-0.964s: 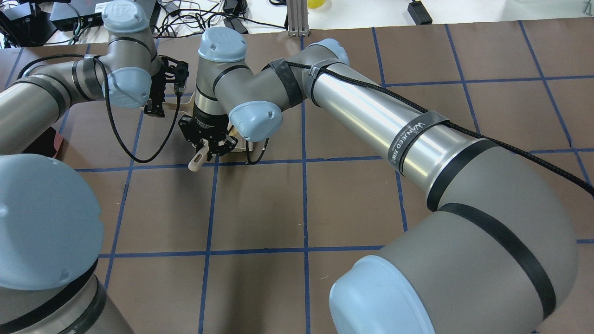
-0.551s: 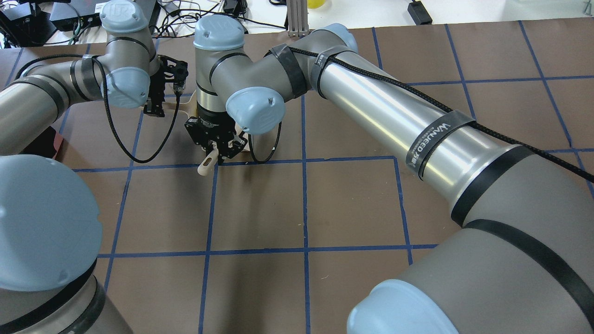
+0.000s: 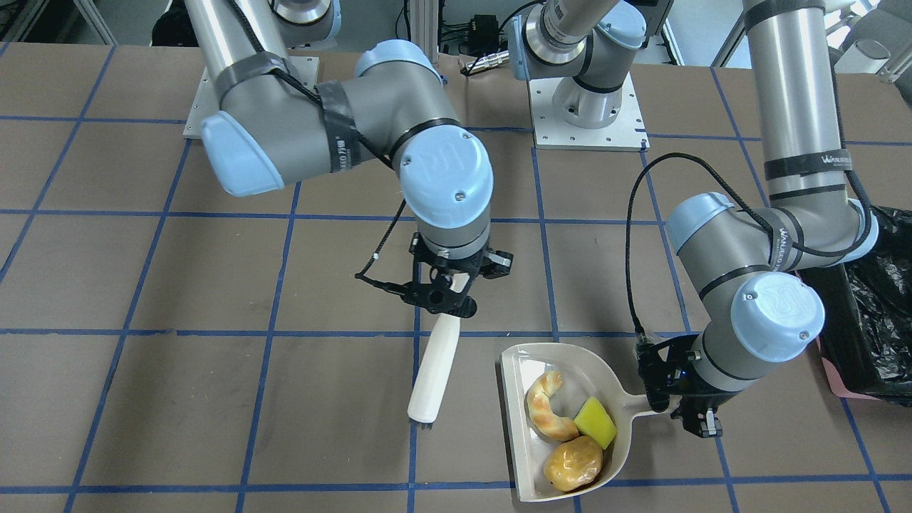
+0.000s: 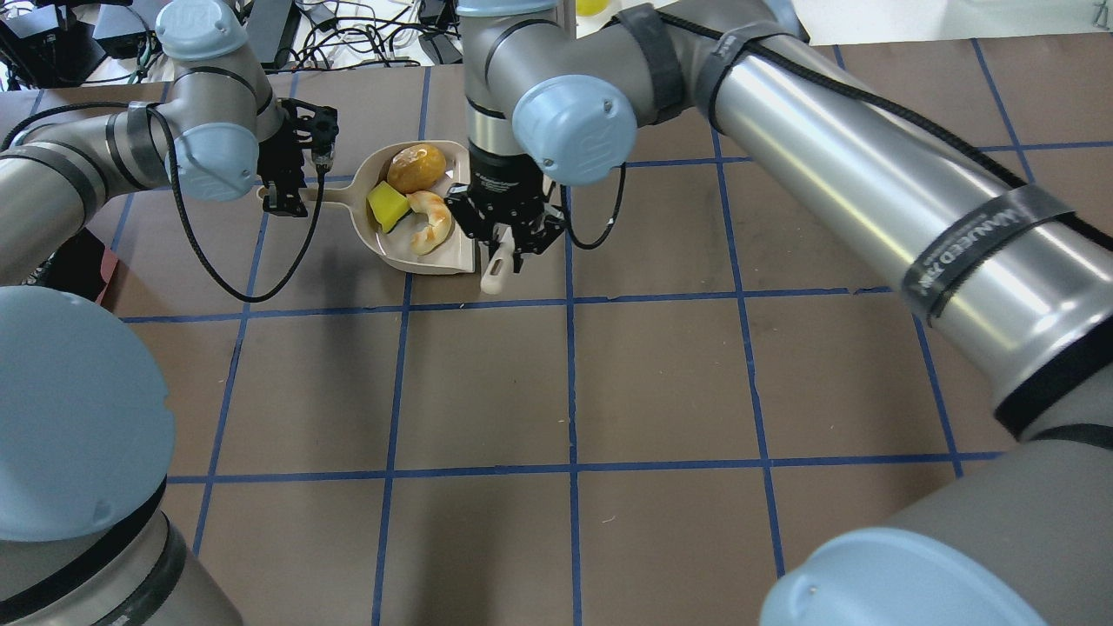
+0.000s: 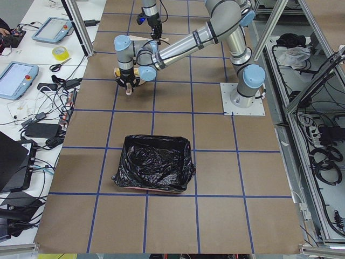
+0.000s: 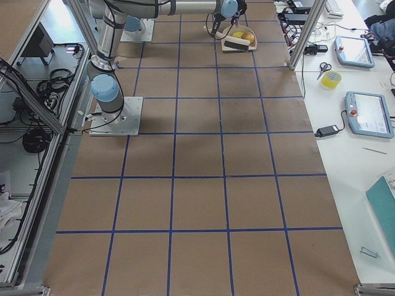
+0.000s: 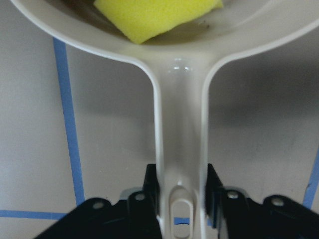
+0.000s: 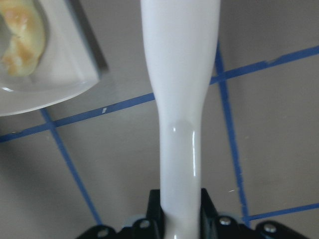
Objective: Sweep and dump trash into bin
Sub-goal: 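Lift the dustpan with the left gripper toward the bin while the right withdraws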
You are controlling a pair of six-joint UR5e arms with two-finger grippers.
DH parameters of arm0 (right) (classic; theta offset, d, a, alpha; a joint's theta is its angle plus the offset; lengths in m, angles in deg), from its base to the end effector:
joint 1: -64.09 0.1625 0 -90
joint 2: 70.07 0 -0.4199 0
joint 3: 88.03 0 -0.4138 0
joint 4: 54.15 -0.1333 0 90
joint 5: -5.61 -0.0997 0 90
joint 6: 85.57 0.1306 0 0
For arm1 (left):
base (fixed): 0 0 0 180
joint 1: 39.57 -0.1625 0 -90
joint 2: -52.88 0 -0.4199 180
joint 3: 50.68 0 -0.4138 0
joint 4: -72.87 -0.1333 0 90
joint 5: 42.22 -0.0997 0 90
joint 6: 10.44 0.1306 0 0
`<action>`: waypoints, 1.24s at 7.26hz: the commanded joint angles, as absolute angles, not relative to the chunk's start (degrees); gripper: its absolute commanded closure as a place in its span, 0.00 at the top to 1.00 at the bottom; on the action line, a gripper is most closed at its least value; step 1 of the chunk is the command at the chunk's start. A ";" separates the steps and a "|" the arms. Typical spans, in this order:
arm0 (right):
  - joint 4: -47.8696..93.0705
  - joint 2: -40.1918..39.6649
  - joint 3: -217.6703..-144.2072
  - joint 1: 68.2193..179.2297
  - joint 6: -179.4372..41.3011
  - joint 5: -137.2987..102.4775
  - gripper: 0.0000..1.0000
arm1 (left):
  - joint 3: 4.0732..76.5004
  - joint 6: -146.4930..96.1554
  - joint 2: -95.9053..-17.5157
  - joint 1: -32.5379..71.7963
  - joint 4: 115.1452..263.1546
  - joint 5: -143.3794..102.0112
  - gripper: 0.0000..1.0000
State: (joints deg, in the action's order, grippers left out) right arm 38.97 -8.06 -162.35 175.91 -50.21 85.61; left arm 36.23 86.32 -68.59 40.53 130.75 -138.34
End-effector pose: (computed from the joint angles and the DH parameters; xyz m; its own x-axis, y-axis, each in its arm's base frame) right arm 0.3973 -0.5726 0.3022 -0.9664 0.2528 -0.0474 0.2358 0.9443 0.2295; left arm 0.0012 -0.7015 0.2009 -0.0552 0.9971 -0.0523 0.9917 0.0609 0.1133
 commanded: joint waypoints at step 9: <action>48.11 1.91 -183.10 137.33 -103.73 99.12 0.00 | 13.23 119.77 -69.28 5.22 155.83 -131.87 0.00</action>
